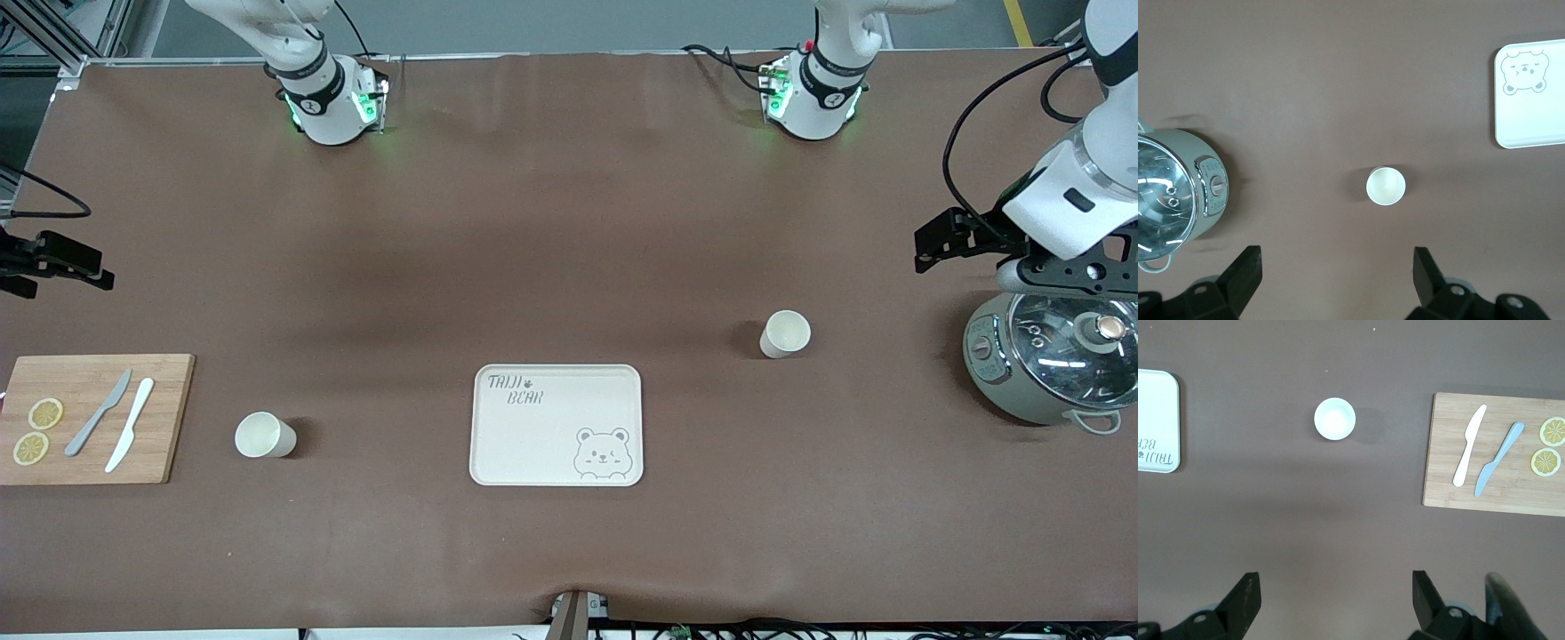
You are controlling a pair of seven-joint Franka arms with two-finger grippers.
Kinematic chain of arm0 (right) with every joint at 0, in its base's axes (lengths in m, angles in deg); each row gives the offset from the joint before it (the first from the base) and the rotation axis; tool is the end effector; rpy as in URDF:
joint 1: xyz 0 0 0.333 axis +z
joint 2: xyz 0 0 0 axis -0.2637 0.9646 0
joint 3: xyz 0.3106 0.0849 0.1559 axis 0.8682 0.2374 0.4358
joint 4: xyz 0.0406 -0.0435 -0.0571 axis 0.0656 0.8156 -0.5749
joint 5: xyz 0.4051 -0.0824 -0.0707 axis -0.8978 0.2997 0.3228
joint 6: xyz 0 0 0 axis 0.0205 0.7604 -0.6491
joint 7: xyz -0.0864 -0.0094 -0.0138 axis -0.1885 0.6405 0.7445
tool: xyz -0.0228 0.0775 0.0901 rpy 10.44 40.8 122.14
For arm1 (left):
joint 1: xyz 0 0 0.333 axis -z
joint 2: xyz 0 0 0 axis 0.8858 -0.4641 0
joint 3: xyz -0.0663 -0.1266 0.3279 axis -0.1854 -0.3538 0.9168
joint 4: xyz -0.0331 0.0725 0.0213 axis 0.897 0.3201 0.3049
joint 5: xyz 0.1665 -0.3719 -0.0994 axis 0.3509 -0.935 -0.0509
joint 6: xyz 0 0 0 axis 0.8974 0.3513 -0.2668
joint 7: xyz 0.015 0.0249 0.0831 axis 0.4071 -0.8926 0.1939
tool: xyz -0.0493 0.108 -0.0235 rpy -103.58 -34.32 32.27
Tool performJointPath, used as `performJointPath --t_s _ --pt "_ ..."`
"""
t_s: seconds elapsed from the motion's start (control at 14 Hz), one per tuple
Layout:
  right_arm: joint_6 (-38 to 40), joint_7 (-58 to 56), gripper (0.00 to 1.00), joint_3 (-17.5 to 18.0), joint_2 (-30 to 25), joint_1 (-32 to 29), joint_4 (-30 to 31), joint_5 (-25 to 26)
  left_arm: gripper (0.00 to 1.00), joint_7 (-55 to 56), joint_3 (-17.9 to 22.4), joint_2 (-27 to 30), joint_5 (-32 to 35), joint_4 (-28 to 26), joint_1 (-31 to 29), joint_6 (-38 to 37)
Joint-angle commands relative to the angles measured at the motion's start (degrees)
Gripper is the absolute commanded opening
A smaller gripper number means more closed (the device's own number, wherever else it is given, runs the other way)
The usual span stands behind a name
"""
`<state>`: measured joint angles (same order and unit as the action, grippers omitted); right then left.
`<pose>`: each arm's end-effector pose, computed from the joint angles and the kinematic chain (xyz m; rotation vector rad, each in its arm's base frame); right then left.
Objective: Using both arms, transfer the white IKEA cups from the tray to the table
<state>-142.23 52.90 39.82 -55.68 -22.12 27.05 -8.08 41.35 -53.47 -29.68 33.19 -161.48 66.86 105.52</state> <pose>0.6274 -0.0692 0.6268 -3.0957 -0.1347 0.0371 0.6150 -0.0867 0.6404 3.1280 -0.1634 0.0159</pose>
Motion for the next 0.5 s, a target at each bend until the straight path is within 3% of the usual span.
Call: performJointPath --t_s 0.0,0.14,0.43 --pt "-3.7 1.0 1.0 0.1 -5.4 0.4 6.9 0.8 1.0 -0.6 -0.5 0.2 1.6 0.1 0.0 0.4" --pt "-8.1 1.0 1.0 0.1 -9.3 1.0 13.2 0.8 1.0 -0.5 -0.5 0.2 1.5 0.1 0.0 0.4" --pt "-7.6 1.1 1.0 0.1 -10.6 1.7 14.4 0.8 1.0 -0.4 -0.5 -0.6 1.6 0.1 -0.1 0.5"
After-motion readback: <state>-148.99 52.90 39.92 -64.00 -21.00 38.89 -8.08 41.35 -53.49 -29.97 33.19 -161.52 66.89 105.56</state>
